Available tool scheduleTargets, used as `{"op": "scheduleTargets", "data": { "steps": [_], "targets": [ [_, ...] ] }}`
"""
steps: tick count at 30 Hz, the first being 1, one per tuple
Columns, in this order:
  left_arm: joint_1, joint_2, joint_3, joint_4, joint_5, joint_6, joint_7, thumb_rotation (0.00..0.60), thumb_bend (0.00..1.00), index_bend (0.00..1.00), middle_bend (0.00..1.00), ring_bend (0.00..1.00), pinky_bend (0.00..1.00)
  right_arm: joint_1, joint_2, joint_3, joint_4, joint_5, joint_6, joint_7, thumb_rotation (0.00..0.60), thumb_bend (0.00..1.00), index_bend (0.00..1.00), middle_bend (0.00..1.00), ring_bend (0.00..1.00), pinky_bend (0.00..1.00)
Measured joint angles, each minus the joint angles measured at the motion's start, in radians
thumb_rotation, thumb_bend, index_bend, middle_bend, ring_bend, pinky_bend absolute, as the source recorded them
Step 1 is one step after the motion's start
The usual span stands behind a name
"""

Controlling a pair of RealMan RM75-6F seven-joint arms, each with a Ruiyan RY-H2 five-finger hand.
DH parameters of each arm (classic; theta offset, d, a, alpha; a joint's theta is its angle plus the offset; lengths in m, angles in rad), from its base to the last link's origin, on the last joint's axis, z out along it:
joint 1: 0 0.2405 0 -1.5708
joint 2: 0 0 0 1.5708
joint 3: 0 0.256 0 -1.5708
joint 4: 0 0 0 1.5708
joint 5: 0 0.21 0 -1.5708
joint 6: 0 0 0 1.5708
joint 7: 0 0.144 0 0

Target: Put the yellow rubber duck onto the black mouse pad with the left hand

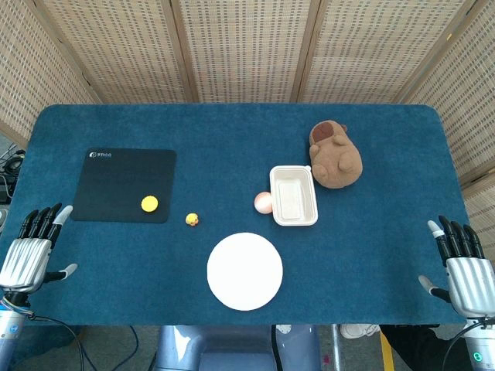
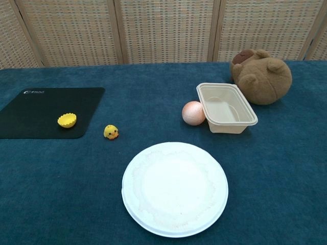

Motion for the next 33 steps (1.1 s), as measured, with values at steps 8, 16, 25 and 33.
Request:
{"op": "scheduleTargets", "data": {
  "steps": [8, 16, 25, 33],
  "targets": [
    [-0.001, -0.016, -0.005, 0.026, 0.024, -0.011, -0.013, 0.600, 0.12, 0.00, 0.00, 0.00, 0.00, -0.002, 0.004, 0.002, -0.007, 0.003, 0.002, 0.015, 0.600, 0.00, 0.05, 0.00, 0.00, 0.00],
    [-0.097, -0.068, -0.044, 0.071, 0.041, -0.135, -0.007, 0.600, 0.12, 0.00, 0.00, 0.00, 0.00, 0.006, 0.008, 0.003, -0.005, 0.017, -0.023, 0.032, 0.600, 0.00, 0.05, 0.00, 0.00, 0.00],
    [-0.329, -0.169, -0.156, 0.155, -0.064, -0.460, 0.063, 0.600, 0.18, 0.22, 0.00, 0.00, 0.00, 0.013, 0.002, 0.016, 0.006, 0.055, -0.040, 0.028, 0.600, 0.00, 0.06, 0.00, 0.00, 0.00],
    [-0.535, -0.376, -0.223, 0.400, -0.189, -0.675, 0.142, 0.600, 0.21, 0.31, 0.00, 0.00, 0.00, 0.023, -0.014, 0.029, 0.034, 0.085, -0.060, 0.033, 0.600, 0.00, 0.06, 0.00, 0.00, 0.00]
  ]
}}
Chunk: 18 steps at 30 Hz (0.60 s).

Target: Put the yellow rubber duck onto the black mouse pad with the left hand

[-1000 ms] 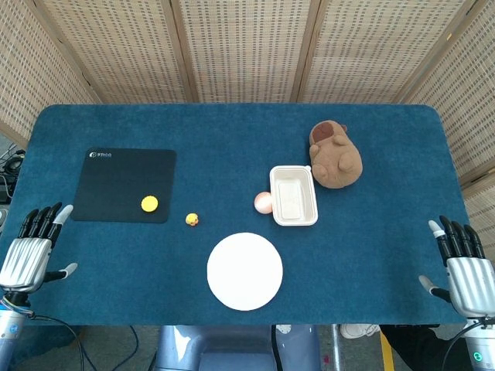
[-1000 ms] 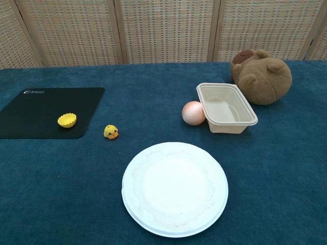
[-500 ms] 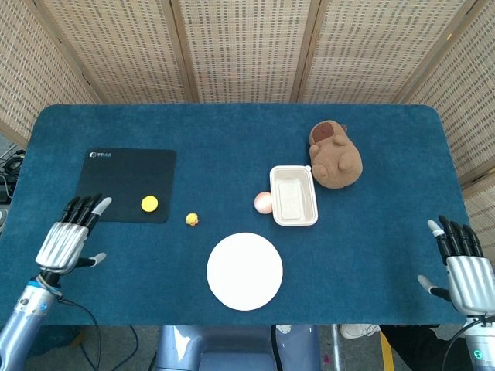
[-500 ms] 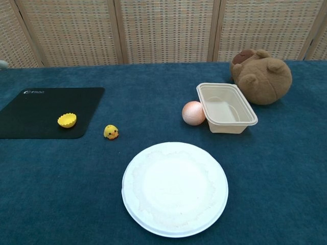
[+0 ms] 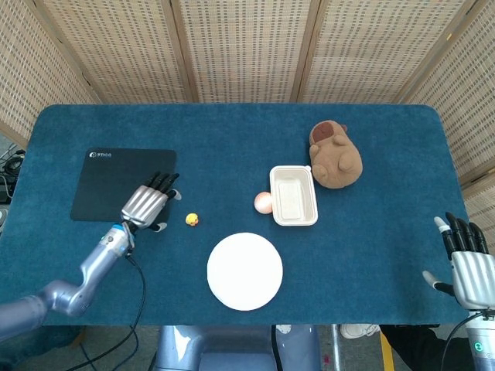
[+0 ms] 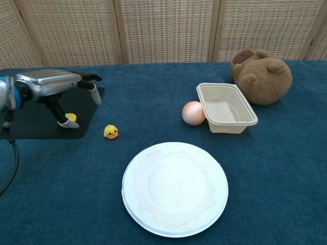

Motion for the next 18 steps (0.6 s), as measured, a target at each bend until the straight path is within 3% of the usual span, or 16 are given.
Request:
{"op": "scheduleTargets", "data": {
  "steps": [6, 18],
  "targets": [
    [-0.081, -0.113, -0.014, 0.108, -0.075, -0.058, 0.069, 0.600, 0.22, 0.31, 0.00, 0.00, 0.00, 0.004, -0.008, 0.008, 0.016, 0.010, -0.002, 0.004, 0.600, 0.00, 0.06, 0.00, 0.00, 0.00],
    [-0.104, -0.139, 0.020, 0.132, -0.092, -0.075, 0.079, 0.600, 0.25, 0.36, 0.00, 0.00, 0.00, 0.009, -0.012, 0.014, 0.029, 0.034, -0.016, 0.010, 0.600, 0.00, 0.06, 0.00, 0.00, 0.00]
  ]
}}
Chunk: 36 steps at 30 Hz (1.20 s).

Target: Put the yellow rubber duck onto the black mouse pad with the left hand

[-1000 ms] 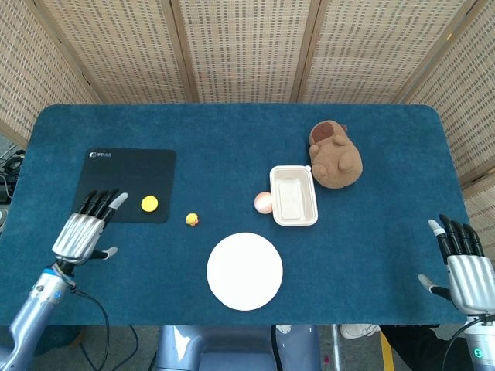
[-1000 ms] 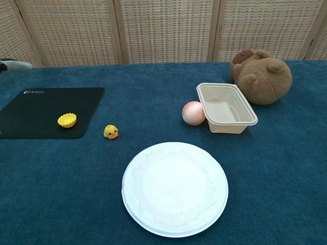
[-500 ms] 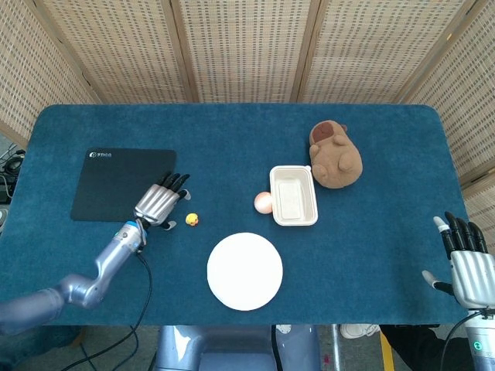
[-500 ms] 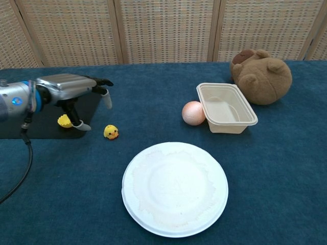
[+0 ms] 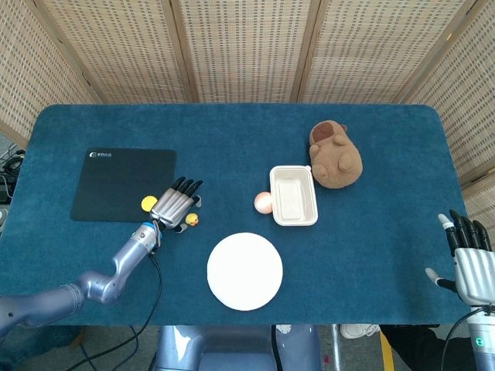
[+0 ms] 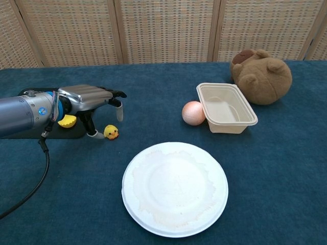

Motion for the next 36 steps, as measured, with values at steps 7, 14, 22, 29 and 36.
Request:
{"op": "scheduleTargets", "data": {
  "steps": [7, 14, 22, 29, 36],
  "targets": [
    [-0.012, -0.012, 0.009, 0.006, -0.023, -0.016, -0.004, 0.600, 0.28, 0.41, 0.00, 0.00, 0.00, 0.001, 0.001, 0.004, 0.004, 0.010, -0.003, 0.004, 0.600, 0.00, 0.06, 0.00, 0.00, 0.00],
    [-0.023, -0.018, 0.014, 0.005, -0.036, -0.018, -0.001, 0.600, 0.33, 0.48, 0.00, 0.00, 0.00, 0.001, 0.002, 0.005, 0.006, 0.014, -0.002, 0.007, 0.600, 0.00, 0.06, 0.00, 0.00, 0.00],
    [-0.030, -0.018, 0.017, 0.003, -0.055, 0.000, 0.016, 0.600, 0.34, 0.52, 0.00, 0.00, 0.00, 0.000, 0.003, 0.005, 0.008, 0.017, -0.003, 0.013, 0.600, 0.00, 0.06, 0.00, 0.00, 0.00],
    [-0.025, 0.024, 0.005, -0.026, -0.061, 0.034, 0.015, 0.600, 0.35, 0.53, 0.00, 0.00, 0.00, -0.001, 0.004, 0.004, 0.006, 0.016, -0.002, 0.013, 0.600, 0.00, 0.07, 0.00, 0.00, 0.00],
    [0.000, 0.135, -0.012, -0.085, -0.086, 0.066, 0.001, 0.600, 0.35, 0.53, 0.00, 0.00, 0.00, -0.002, 0.004, 0.000, -0.001, 0.008, 0.002, 0.009, 0.600, 0.00, 0.07, 0.00, 0.00, 0.00]
  ]
}}
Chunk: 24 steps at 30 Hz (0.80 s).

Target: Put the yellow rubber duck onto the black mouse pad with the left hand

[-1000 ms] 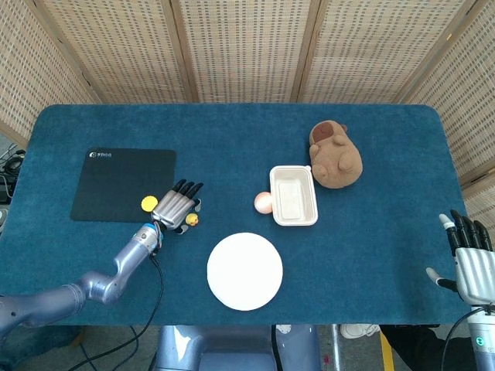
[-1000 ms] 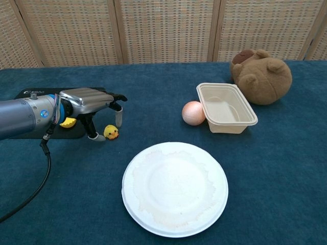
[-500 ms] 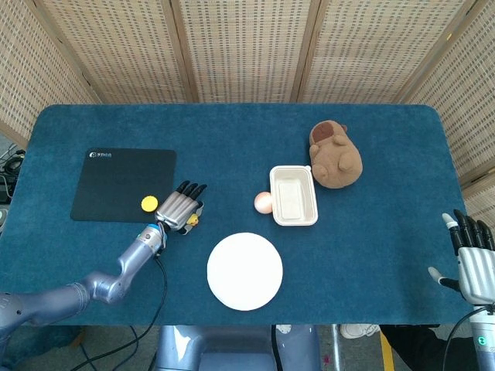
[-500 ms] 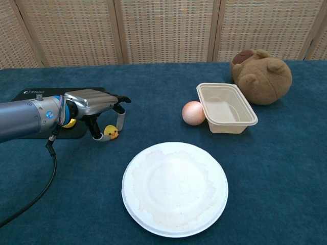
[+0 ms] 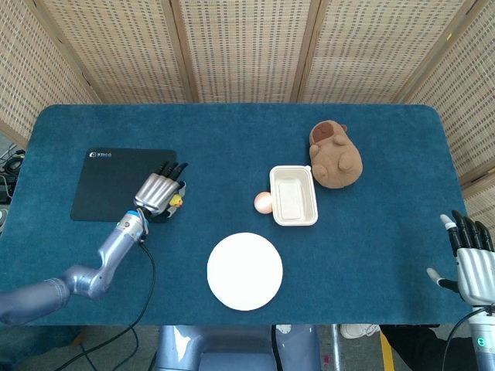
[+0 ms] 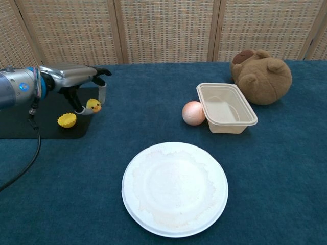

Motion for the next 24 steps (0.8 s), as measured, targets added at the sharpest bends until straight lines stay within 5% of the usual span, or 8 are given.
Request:
{"op": "scheduleTargets", "data": {
  "steps": [9, 24],
  "targets": [
    [0.065, 0.086, 0.029, 0.012, -0.055, -0.024, -0.075, 0.600, 0.35, 0.53, 0.00, 0.00, 0.00, -0.001, 0.000, -0.006, -0.006, -0.010, 0.002, -0.002, 0.600, 0.00, 0.07, 0.00, 0.00, 0.00],
    [0.085, 0.051, 0.038, 0.090, -0.039, -0.050, -0.189, 0.600, 0.35, 0.52, 0.00, 0.00, 0.00, -0.005, 0.004, -0.010, -0.012, -0.019, 0.010, -0.003, 0.600, 0.00, 0.07, 0.00, 0.00, 0.00]
  ]
}}
